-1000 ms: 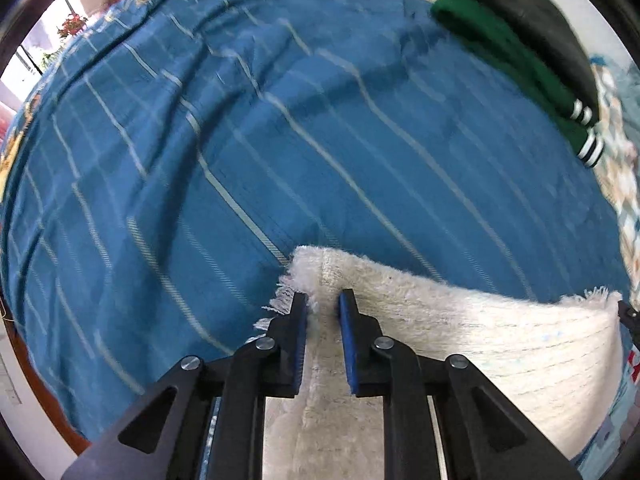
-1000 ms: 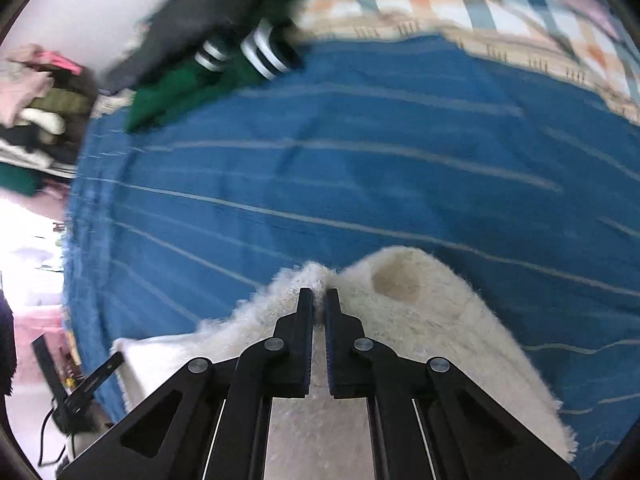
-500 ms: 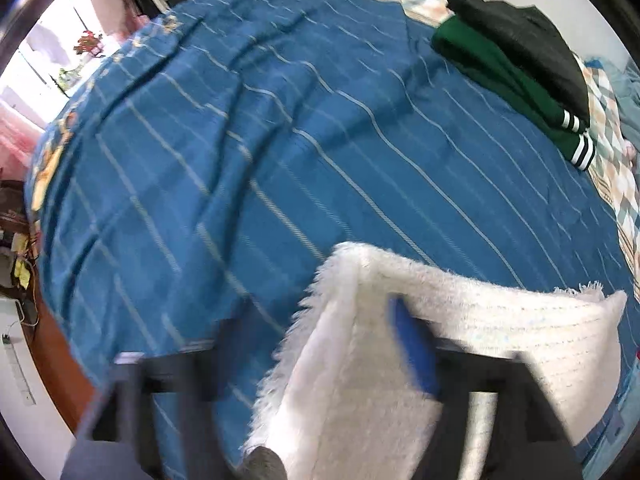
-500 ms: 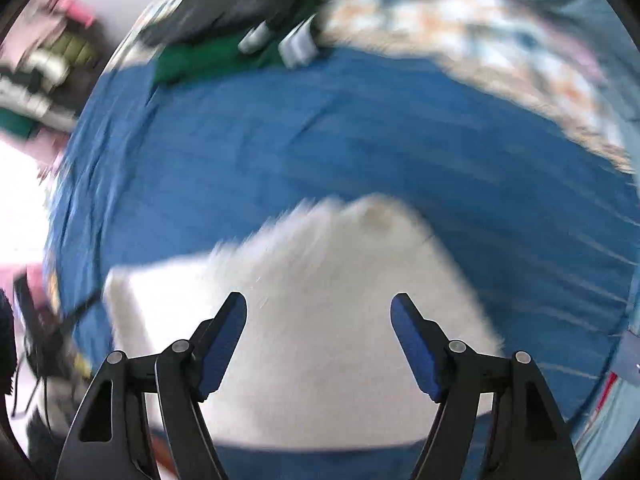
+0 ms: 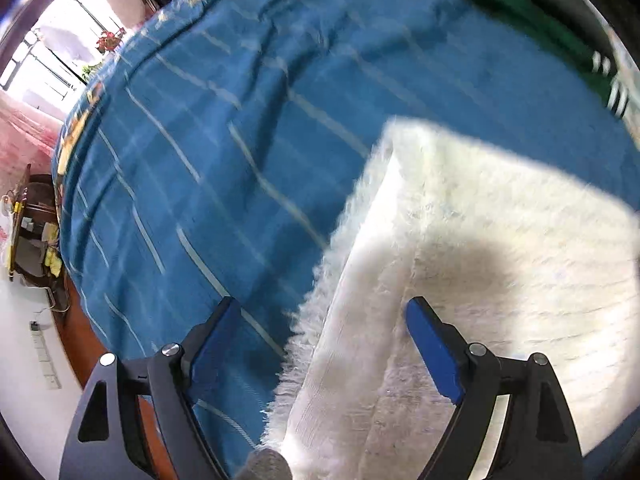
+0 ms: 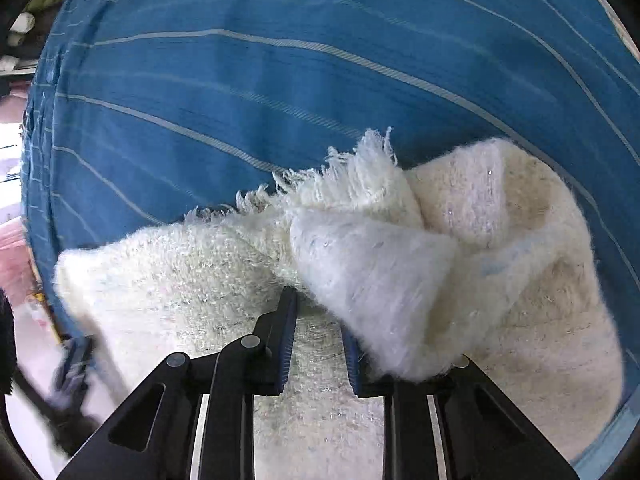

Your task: Fold large clothes

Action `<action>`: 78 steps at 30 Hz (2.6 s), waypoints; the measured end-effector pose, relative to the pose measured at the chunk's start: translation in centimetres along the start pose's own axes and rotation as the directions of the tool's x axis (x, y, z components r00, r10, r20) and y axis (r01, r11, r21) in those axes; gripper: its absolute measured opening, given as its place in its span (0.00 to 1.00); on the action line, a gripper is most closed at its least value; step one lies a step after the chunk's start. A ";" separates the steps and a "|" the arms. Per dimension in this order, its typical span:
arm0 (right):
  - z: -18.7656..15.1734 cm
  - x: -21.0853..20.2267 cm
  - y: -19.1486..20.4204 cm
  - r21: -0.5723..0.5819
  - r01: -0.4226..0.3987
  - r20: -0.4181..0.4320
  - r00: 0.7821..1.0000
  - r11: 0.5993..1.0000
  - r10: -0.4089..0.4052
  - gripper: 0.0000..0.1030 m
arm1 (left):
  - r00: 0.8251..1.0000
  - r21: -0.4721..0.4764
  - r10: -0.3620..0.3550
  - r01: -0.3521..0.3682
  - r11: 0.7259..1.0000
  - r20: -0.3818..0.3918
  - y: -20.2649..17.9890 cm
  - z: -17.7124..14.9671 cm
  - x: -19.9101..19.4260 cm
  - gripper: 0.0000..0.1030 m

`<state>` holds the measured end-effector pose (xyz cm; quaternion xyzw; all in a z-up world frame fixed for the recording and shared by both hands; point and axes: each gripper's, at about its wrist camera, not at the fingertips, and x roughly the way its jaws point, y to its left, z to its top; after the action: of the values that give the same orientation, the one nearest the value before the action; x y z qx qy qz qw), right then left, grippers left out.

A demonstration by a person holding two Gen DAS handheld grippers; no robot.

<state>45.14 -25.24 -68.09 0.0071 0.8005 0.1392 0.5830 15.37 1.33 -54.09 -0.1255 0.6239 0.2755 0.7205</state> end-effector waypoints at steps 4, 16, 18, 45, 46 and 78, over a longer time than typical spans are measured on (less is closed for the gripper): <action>-0.8 -6.2 -1.2 0.015 -0.044 0.085 0.995 0.999 0.043 0.23 | 0.998 -0.038 -0.056 0.056 0.998 -0.016 0.3 -0.2 2.0 1.00; 0.4 -4.5 -3.1 0.072 0.063 0.057 0.996 0.995 -0.067 0.23 | 0.980 -0.133 -0.200 0.199 0.971 0.001 2.1 1.6 2.9 1.00; -2.0 -7.3 -0.7 0.006 0.007 0.125 0.992 1.000 -0.008 0.23 | 0.987 -0.122 -0.158 0.159 0.980 0.021 2.1 1.7 0.8 1.00; 1.6 -0.9 0.5 -0.006 0.114 -0.032 0.993 0.993 -0.114 0.21 | 0.998 0.072 -0.040 0.037 0.997 0.046 -4.6 -2.4 1.1 1.00; 1.6 -1.3 0.1 -0.002 0.094 -0.035 0.995 0.996 -0.094 0.22 | 0.997 0.058 -0.067 0.065 0.996 0.034 -4.2 -2.0 1.3 1.00; -14.4 -1.1 -22.0 0.163 -0.830 0.794 0.432 0.533 0.429 0.30 | 0.978 0.231 -0.205 0.207 0.951 -0.032 -19.2 0.5 -2.2 1.00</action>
<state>35.32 -49.69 -68.12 0.5340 0.4661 0.1146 0.6961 26.27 -14.67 -54.96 -0.1056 0.6381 0.1235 0.7526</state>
